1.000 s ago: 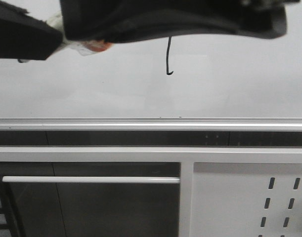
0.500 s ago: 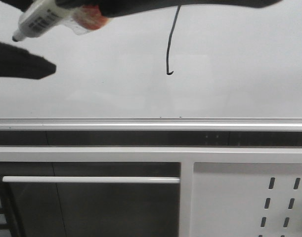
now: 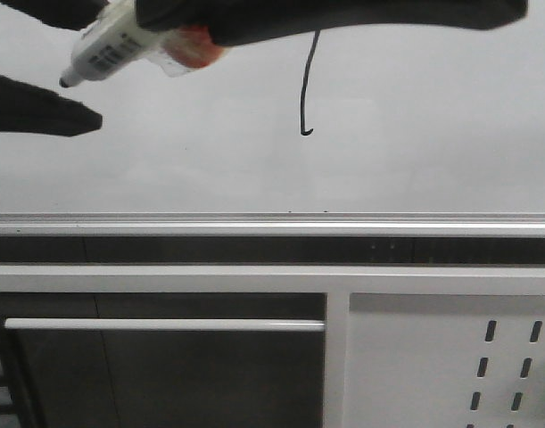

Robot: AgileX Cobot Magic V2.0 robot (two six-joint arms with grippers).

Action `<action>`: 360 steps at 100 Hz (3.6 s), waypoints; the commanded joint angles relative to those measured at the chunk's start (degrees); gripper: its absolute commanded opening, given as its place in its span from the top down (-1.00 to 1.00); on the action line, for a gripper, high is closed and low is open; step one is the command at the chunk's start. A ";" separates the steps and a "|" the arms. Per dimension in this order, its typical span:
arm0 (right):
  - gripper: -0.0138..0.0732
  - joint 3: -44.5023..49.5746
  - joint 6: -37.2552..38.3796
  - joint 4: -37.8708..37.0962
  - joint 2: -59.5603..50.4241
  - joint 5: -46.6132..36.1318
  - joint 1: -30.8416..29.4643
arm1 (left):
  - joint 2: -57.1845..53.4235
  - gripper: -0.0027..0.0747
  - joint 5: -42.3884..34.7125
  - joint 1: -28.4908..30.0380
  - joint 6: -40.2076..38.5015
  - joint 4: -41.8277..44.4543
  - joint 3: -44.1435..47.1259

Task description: Write number 1 on whiteboard

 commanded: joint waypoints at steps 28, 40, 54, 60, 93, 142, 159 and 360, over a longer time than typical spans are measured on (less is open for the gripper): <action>0.82 -1.91 -0.66 -1.48 -0.55 -0.14 -0.53 | -0.32 0.52 -2.46 -0.36 -0.21 3.63 -1.44; 0.82 -1.91 -0.66 -1.48 -0.55 0.99 -0.53 | -0.32 0.52 -2.46 -0.36 -0.43 4.49 -1.44; 0.82 -1.91 -0.66 -1.48 -0.55 1.69 -0.53 | -0.32 0.52 -2.46 -0.36 -0.43 4.61 -1.44; 0.82 -1.91 -0.66 -1.48 -0.55 1.69 -0.53 | -0.32 0.52 -2.46 -0.36 -0.52 4.61 -1.44; 0.82 -1.91 -0.66 -1.48 -0.55 1.18 -0.53 | -0.32 0.52 -2.46 -0.36 -0.97 4.50 -1.44; 0.82 -1.91 -0.66 -1.48 -0.55 0.64 -0.53 | -0.32 0.98 -2.35 -0.36 -0.97 4.50 -1.44; 0.82 -1.91 -0.66 -1.48 -0.55 1.12 -0.53 | -0.32 0.98 -2.35 -0.36 -0.97 4.50 -1.44; -0.48 -1.91 -5.50 0.34 -6.01 -17.55 -0.53 | -0.97 0.98 13.33 -0.36 -56.21 17.20 -4.72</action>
